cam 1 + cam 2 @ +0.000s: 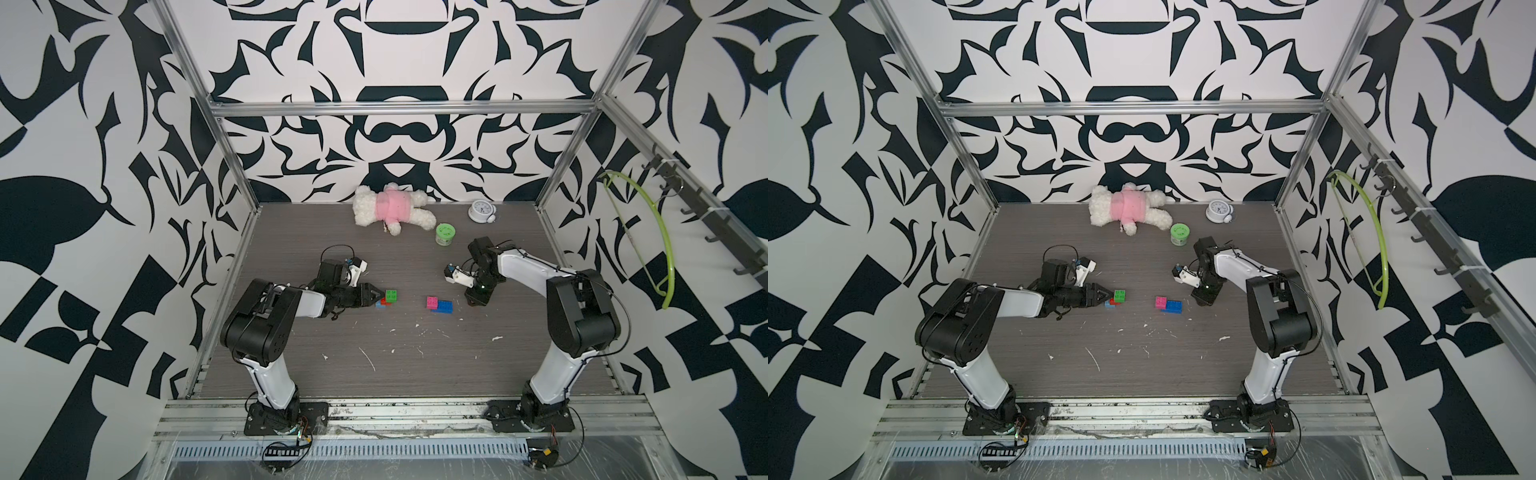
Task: Assemble the letter y with lego
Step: Pick up the lego brick from the center of the board, then assemble the lego brick with the lego brick.
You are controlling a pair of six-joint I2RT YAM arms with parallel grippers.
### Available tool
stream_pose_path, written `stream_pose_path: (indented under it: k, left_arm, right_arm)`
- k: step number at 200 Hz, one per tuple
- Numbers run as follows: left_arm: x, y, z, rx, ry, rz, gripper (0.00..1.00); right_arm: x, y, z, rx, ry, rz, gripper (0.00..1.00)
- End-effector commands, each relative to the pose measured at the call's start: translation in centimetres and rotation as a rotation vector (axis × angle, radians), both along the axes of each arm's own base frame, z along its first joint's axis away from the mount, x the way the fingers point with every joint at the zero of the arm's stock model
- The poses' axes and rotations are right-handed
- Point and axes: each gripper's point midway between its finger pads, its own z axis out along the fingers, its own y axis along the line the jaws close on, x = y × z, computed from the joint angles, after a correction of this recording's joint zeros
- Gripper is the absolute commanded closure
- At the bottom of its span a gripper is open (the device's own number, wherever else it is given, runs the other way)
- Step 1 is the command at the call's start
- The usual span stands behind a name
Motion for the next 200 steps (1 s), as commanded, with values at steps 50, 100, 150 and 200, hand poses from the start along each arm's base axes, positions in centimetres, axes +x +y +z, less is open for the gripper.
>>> stream_pose_path:
  k: [50,100,150,200]
  left_arm:
    - [-2.9,2.6,-5.6,0.164,0.187,0.044,0.51]
    - [-3.0,2.6,-5.7,0.165,0.19,0.044,0.51]
    - [-3.0,2.6,-5.7,0.165,0.19,0.045,0.51]
    - [-2.9,2.6,-5.7,0.165,0.188,0.045,0.51]
  right_arm:
    - [-1.3,3.2,5.3,0.119,-0.113,0.164,0.77]
    - [-3.2,6.0,6.0,0.142,-0.119,0.32,0.77]
    - [-3.5,6.9,4.5,0.096,-0.073,0.39,0.79]
    - [-3.5,7.8,3.5,0.079,-0.041,0.431,0.79]
